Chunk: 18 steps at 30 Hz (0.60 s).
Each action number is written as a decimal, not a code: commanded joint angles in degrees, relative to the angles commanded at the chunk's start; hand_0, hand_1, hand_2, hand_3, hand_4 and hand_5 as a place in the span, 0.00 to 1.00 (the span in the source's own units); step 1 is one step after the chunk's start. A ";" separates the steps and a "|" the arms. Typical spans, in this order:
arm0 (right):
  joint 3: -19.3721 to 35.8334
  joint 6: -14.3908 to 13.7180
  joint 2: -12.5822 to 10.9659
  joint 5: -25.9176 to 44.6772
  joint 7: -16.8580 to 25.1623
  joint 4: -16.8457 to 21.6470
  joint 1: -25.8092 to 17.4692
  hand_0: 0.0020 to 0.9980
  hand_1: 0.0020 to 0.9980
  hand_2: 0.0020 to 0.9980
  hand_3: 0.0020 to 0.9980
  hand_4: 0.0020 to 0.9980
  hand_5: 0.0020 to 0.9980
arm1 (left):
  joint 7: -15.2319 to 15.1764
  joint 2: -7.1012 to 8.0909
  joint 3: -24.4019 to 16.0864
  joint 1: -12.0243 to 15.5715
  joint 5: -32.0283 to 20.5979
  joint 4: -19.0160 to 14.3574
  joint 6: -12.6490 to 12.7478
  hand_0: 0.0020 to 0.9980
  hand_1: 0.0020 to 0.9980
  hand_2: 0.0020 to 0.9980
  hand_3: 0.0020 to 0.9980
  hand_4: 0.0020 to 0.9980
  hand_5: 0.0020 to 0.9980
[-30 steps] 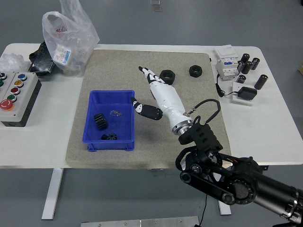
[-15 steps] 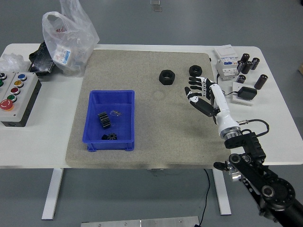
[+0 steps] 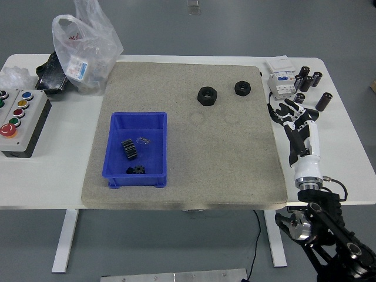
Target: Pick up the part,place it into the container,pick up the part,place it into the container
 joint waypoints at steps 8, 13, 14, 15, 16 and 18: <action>-0.66 0.17 -0.02 0.89 0.28 -0.01 0.03 0.68 0.72 0.74 0.80 0.78 0.40 | -0.64 -0.43 1.26 -0.30 -0.57 0.00 -0.27 0.62 0.59 0.56 0.62 0.54 0.40; -1.22 0.36 -0.21 1.32 0.29 -0.37 0.07 0.67 0.71 0.74 0.79 0.77 0.40 | -1.19 -0.67 1.81 -0.59 -0.54 0.00 -0.33 0.62 0.59 0.56 0.62 0.55 0.38; -1.30 0.33 -0.25 1.33 0.28 -0.41 0.14 0.67 0.71 0.74 0.79 0.77 0.40 | -1.31 -0.73 1.92 -0.68 -0.61 0.00 -0.33 0.62 0.59 0.56 0.62 0.55 0.38; -1.39 0.26 -0.27 1.27 0.25 -0.42 0.21 0.67 0.71 0.74 0.79 0.77 0.40 | -1.42 -0.82 2.07 -0.78 -0.71 0.00 -0.33 0.62 0.59 0.56 0.62 0.55 0.38; -1.48 0.21 -0.26 1.24 0.24 -0.44 0.27 0.67 0.71 0.74 0.79 0.77 0.40 | -1.48 -0.89 2.19 -0.85 -0.77 0.00 -0.34 0.62 0.59 0.56 0.62 0.55 0.38; -1.65 0.17 -0.18 1.21 0.24 -0.50 0.33 0.67 0.71 0.74 0.79 0.77 0.40 | -1.54 -1.00 2.24 -1.02 -0.72 0.00 -0.37 0.62 0.59 0.56 0.62 0.55 0.38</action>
